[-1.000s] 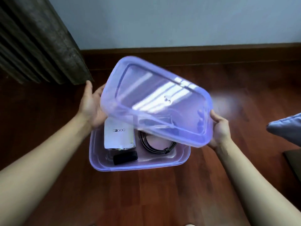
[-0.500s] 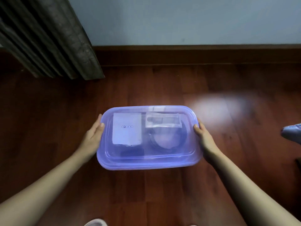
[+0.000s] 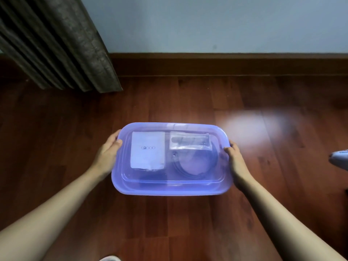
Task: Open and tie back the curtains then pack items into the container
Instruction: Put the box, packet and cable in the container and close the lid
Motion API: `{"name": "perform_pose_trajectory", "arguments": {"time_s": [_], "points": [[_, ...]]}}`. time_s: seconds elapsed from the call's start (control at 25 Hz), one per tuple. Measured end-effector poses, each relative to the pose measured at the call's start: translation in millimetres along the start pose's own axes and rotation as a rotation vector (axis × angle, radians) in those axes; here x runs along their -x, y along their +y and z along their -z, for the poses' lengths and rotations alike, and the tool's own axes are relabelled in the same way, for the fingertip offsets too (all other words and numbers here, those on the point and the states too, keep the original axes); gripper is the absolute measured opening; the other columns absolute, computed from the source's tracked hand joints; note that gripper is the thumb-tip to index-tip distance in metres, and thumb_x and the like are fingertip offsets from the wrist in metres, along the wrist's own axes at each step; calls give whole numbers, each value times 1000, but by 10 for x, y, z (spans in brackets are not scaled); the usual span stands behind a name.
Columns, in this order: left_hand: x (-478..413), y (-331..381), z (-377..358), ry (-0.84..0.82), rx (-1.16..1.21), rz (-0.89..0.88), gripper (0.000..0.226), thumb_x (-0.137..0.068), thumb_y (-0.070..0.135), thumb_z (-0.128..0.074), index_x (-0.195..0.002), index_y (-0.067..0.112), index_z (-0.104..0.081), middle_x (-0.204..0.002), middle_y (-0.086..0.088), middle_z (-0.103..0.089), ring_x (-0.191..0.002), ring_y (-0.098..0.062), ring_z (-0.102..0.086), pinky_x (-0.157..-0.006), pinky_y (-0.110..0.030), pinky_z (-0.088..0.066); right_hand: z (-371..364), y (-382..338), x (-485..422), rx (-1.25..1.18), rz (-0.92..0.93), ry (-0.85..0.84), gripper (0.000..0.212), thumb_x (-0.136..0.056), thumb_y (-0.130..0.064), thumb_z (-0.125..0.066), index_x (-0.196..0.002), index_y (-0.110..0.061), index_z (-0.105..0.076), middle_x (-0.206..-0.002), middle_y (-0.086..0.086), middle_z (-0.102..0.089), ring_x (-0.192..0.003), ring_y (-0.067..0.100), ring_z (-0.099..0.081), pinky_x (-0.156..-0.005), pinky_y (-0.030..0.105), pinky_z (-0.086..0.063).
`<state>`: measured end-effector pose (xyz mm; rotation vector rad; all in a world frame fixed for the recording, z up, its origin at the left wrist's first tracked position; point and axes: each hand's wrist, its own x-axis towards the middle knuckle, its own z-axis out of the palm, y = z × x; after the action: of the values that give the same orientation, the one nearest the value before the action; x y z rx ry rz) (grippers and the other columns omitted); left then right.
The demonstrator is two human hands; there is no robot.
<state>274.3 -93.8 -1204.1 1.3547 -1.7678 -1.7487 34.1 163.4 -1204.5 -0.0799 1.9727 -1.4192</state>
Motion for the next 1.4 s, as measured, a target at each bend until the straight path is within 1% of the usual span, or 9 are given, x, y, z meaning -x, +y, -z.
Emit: {"name": "perform_pose_trajectory", "arguments": {"time_s": [0.2, 0.32, 0.4, 0.64, 0.84, 1.0, 1.12, 1.24, 1.4], "points": [[-17, 125, -153, 134, -273, 95, 37, -91, 34, -34, -120, 21, -53, -111, -5, -60, -100, -30, -55, -87, -39, -44, -33, -6, 39, 177, 87, 46, 46, -96, -45, -39, -135, -20, -40, -121, -7, -50, -112, 12, -47, -90, 25, -32], [-50, 278, -233, 84, -35, 243, 43, -97, 46, -31, -86, 18, -61, -85, -8, -64, -81, -26, -62, -70, -34, -49, -28, -80, -77, 215, 31, 20, 58, -88, -63, -40, -129, -23, -47, -122, -8, -55, -113, 13, -51, -93, 31, -39], [-85, 335, -253, 64, -97, 279, 52, -95, 55, -33, -80, 16, -64, -76, -6, -66, -71, -23, -64, -61, -29, -49, -29, -100, -151, 242, 50, -13, 60, -81, -71, -42, -115, -26, -59, -115, -7, -64, -107, 14, -59, -93, 37, -47], [-178, 241, -190, 140, -304, 202, 61, -93, 60, -34, -74, 10, -63, -73, -8, -65, -65, -23, -61, -58, -28, -46, -55, -85, -180, 292, 119, 83, 30, -91, -51, -49, -92, -23, -61, -92, -5, -66, -91, 17, -62, -73, 30, -44], [-161, 255, -224, 166, -209, 215, 55, -92, 57, -40, -79, 9, -64, -76, -6, -65, -71, -25, -62, -65, -29, -46, -52, -44, -183, 292, 60, 96, 42, -82, -63, -50, -96, -24, -59, -103, 1, -65, -96, 22, -61, -83, 38, -49], [102, 169, -196, 32, 46, 309, 47, -89, 59, -45, -103, 19, -65, -92, -2, -72, -83, -19, -69, -72, -30, -54, 21, -48, -44, 227, -52, 24, 79, -72, -81, -44, -129, -26, -46, -124, -8, -51, -116, 15, -49, -96, 33, -37], [311, -41, -243, 130, -15, 385, 55, -85, 65, -44, -95, 16, -67, -86, -3, -72, -80, -21, -69, -69, -30, -53, 29, 148, 154, 311, -108, 84, 79, -70, -83, -41, -120, -24, -54, -116, -4, -58, -108, 21, -54, -89, 34, -40], [356, -77, -280, 302, -223, 345, 64, -82, 71, -42, -77, 10, -60, -72, -6, -63, -66, -24, -58, -58, -29, -43, -26, 236, 298, 296, -87, 189, 54, -77, -71, -51, -97, -22, -60, -94, -4, -65, -92, 25, -59, -78, 35, -43], [360, -26, -319, 353, -340, 285, 59, -85, 66, -42, -61, 12, -41, -61, -7, -49, -53, -21, -42, -50, -30, -31, -6, 232, 265, 351, -72, 226, 47, -83, -64, -51, -92, -19, -60, -88, 1, -65, -91, 31, -59, -83, 39, -45]]}}
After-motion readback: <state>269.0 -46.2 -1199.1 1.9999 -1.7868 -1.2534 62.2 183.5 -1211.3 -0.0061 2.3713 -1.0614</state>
